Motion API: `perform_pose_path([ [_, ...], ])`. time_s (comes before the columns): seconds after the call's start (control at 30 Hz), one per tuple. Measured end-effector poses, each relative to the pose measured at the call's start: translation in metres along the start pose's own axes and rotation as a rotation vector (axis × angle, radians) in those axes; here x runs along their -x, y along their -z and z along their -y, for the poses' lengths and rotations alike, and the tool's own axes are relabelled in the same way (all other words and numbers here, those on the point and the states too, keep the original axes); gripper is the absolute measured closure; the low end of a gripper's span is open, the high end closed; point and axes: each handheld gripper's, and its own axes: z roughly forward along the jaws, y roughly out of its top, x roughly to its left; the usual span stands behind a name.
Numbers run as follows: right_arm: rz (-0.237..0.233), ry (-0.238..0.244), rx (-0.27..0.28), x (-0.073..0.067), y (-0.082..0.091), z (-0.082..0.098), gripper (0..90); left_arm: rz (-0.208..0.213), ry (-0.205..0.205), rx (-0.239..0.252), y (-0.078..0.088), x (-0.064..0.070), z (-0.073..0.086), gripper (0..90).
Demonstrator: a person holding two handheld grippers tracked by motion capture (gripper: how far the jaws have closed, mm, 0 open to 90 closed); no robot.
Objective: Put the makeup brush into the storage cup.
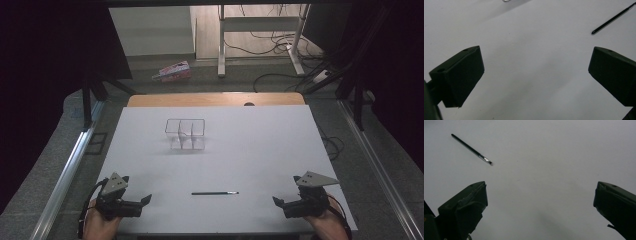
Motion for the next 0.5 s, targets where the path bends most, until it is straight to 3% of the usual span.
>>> perform_pose_path([
  [0.2,0.002,-0.011,0.035,0.0039,0.0031,-0.0009,0.0,0.009,0.006,0.008,0.0007,-0.0017,0.0008,0.5],
  [0.5,-0.001,0.012,0.006,0.0004,-0.0007,-0.0016,0.0,0.002,-0.007,-0.021,-0.001,-0.0018,0.0015,0.0],
])
